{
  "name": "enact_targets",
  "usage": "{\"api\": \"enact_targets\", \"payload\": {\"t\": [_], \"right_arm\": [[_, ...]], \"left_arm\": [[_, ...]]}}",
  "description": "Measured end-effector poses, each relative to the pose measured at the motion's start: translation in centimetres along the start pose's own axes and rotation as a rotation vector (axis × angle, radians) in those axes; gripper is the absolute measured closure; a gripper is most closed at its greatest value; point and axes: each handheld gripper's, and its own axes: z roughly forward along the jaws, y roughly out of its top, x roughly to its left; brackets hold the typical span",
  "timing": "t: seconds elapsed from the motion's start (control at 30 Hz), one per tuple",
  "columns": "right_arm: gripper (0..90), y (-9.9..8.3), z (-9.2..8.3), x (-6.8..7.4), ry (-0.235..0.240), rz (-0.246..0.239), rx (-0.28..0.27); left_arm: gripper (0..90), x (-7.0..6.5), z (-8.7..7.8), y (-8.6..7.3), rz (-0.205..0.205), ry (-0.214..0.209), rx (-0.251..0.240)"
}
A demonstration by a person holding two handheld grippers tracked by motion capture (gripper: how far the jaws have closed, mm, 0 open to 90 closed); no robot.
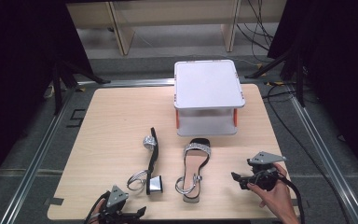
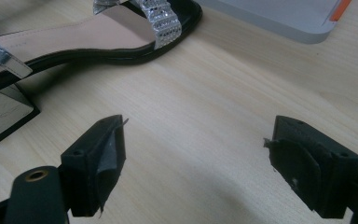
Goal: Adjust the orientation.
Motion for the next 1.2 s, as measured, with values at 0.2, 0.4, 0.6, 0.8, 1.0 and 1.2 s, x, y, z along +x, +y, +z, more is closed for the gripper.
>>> {"api": "enact_targets", "payload": {"t": [0.2, 0.4, 0.6, 0.8, 1.0, 1.2], "right_arm": [[20.3, 0.1, 0.0, 0.2, 0.002, -0.011, -0.001], [15.0, 0.4, -0.2, 1.2, 0.047, -0.038, -0.022], [31.4, 1.3, -0.1, 3.3, 0.149, -0.076, -0.063], [46.2, 2.0, 0.3, 5.4, 0.218, -0.151, -0.075], [59.5, 2.8, 1.6, 7.0, 0.237, -0.230, -0.042], [65.7, 3.4, 3.5, 8.0, 0.274, -0.265, -0.009]], "left_arm": [[16.7, 0.0, 0.0, 0.0, -0.003, -0.001, -0.001], [16.7, 0.0, 0.0, -0.1, -0.011, -0.003, -0.007], [16.7, 0.0, -0.1, -0.1, -0.026, -0.006, 0.003], [16.7, 0.0, -0.1, -0.1, -0.025, -0.006, 0.005], [16.7, 0.0, 0.0, -0.1, -0.020, -0.005, -0.003], [16.7, 0.0, 0.0, -0.1, -0.024, -0.008, -0.004]]}}
